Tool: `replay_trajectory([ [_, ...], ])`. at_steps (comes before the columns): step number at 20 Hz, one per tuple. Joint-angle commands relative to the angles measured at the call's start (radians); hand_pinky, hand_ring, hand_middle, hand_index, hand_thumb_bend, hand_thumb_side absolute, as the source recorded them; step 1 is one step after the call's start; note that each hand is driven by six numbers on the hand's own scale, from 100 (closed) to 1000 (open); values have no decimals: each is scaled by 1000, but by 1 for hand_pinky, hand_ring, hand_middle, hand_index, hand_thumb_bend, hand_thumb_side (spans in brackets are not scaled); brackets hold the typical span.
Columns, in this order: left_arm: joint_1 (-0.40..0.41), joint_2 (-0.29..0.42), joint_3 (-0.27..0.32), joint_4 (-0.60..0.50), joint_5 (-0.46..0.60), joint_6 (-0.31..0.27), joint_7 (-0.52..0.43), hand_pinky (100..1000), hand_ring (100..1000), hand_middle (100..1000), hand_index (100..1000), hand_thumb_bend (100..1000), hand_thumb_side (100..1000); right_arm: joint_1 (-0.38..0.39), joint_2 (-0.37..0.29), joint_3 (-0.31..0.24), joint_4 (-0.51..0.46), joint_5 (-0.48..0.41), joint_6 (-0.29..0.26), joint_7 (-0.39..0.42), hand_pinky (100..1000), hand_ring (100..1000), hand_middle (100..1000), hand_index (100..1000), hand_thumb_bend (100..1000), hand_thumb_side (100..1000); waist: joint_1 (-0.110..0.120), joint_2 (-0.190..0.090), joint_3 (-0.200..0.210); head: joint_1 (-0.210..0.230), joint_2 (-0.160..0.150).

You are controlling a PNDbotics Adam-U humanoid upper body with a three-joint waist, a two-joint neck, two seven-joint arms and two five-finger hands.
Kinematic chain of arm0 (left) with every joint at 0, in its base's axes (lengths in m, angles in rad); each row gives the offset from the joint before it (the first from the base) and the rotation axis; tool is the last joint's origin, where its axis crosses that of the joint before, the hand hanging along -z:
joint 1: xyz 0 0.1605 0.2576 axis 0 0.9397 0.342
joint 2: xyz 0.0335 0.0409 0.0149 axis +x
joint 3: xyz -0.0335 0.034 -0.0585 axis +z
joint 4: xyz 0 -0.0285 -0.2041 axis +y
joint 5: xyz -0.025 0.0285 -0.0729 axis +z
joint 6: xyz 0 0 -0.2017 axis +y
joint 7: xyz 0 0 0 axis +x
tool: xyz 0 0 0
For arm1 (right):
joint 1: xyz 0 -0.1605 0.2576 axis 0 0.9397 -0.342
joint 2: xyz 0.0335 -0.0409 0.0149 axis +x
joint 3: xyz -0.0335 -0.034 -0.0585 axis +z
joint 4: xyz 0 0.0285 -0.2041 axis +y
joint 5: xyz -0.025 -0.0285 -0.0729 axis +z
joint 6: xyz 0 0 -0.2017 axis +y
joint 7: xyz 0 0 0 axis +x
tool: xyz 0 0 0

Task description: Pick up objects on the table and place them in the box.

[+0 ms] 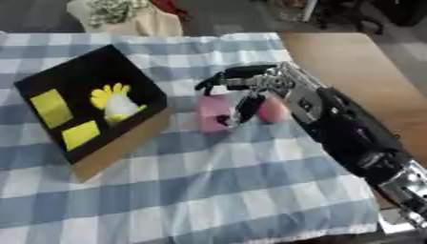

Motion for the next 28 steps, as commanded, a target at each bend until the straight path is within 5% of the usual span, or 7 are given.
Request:
replay_trajectory([
  [1, -17, 7, 0, -15, 4, -2, -4, 764, 940, 853, 796, 502, 587, -6, -12, -6, 9, 4, -2, -1, 1000, 1000, 618, 981, 225, 100, 20, 2, 0, -2, 5],
  [14, -22, 6, -1, -15, 5, -1, -9, 762, 938, 853, 795, 502, 586, 2, -15, -4, -1, -34, 34, -35, 971, 1000, 489, 751, 131, 100, 22, 2, -7, 1, 5],
  [28, -23, 7, -1, -15, 4, -1, -12, 763, 937, 852, 794, 504, 581, 7, -24, -2, -20, -48, 21, -34, 959, 1000, 433, 725, 144, 100, 22, -1, -8, 3, 5],
])
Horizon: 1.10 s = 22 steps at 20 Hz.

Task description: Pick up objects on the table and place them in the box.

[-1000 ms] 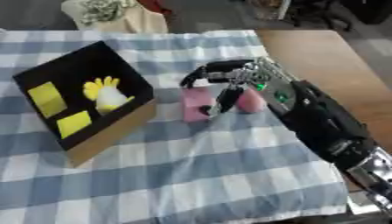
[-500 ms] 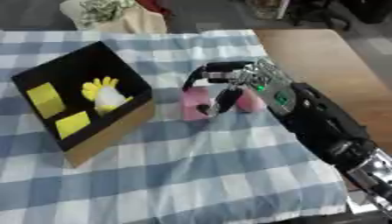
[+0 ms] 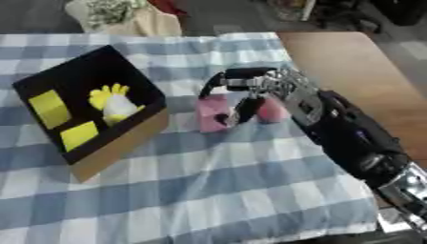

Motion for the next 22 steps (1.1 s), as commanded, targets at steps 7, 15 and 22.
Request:
replay_trajectory([
  [7, -16, 18, 0, -15, 0, -1, -2, 762, 929, 847, 792, 508, 576, -10, -57, 7, -69, -49, -13, -10, 953, 1000, 399, 716, 154, 100, 17, -13, -8, 4, 5],
  [15, -16, 26, 3, -15, -4, -6, 4, 761, 919, 841, 792, 515, 569, -22, -102, 9, -141, -119, -9, -26, 949, 1000, 374, 707, 135, 100, 17, -27, -11, 6, 5],
  [22, -18, 29, 6, -15, -8, -9, 14, 760, 915, 838, 792, 520, 564, -49, -146, 0, -189, -195, 11, -29, 947, 1000, 356, 701, 134, 100, 15, -34, -12, 6, 5],
])
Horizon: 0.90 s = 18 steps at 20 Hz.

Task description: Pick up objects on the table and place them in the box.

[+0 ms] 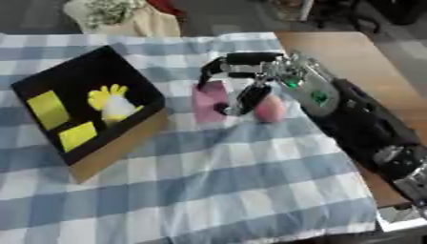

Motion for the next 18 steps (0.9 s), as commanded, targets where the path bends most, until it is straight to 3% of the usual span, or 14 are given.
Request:
replay_trajectory([
  [1, -18, 26, 6, -15, -3, -3, 7, 760, 915, 837, 792, 520, 563, -25, -51, -16, -37, -35, 10, -5, 946, 1000, 354, 700, 136, 100, 15, -32, -1, 1, 5],
  [13, -25, 27, 17, -15, -9, -20, 41, 758, 909, 831, 792, 535, 549, -88, -97, -28, -39, -113, 27, -31, 943, 1000, 328, 692, 122, 100, 8, -39, 18, -32, 5],
  [18, -29, 26, 23, -15, -13, -27, 53, 757, 907, 829, 791, 541, 543, -117, -109, -31, -28, -127, 25, -47, 939, 1000, 321, 688, 158, 100, 0, -41, 31, -52, 5],
])
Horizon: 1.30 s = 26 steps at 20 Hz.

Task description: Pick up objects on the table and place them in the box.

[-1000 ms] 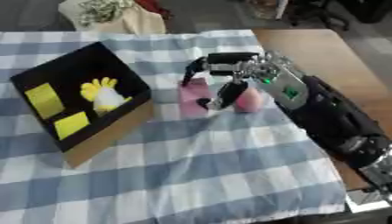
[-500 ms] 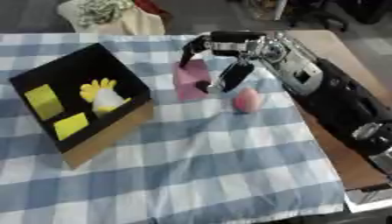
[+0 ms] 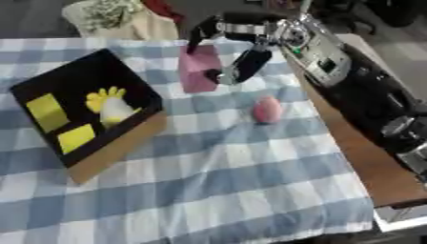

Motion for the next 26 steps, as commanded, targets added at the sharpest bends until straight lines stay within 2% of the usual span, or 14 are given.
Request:
replay_trajectory([
  [1, -21, 20, 15, -15, -7, -5, 12, 757, 906, 828, 791, 543, 541, -33, -42, -14, 2, -11, -2, -16, 939, 1000, 319, 687, 160, 100, -2, -30, 6, -16, 5],
  [6, -28, 18, 24, -15, -13, -11, 23, 757, 903, 825, 791, 548, 536, -79, -43, -15, 32, -15, -10, -33, 936, 1000, 314, 686, 145, 100, -9, -31, 30, -47, 5],
  [7, -31, 17, 25, -15, -16, -13, 25, 757, 900, 822, 791, 550, 533, -90, -41, -13, 37, -14, -13, -35, 936, 1000, 312, 685, 174, 100, -10, -30, 38, -57, 5],
  [14, -69, 13, 36, -15, -29, -46, 50, 757, 876, 803, 789, 575, 506, -151, -15, 7, 56, -13, -29, -29, 931, 1000, 303, 679, 163, 100, -5, -22, 92, -132, 5],
  [20, -119, 8, 39, -15, -39, -86, 62, 754, 836, 770, 787, 603, 472, -181, 12, 20, 85, 3, -34, -12, 927, 1000, 299, 675, 149, 100, 6, -20, 155, -187, 5],
  [26, -164, 5, 39, -15, -45, -120, 67, 753, 818, 754, 787, 622, 454, -198, 37, 22, 126, 37, -47, -9, 925, 1000, 295, 671, 131, 100, 3, -13, 219, -250, 5],
])
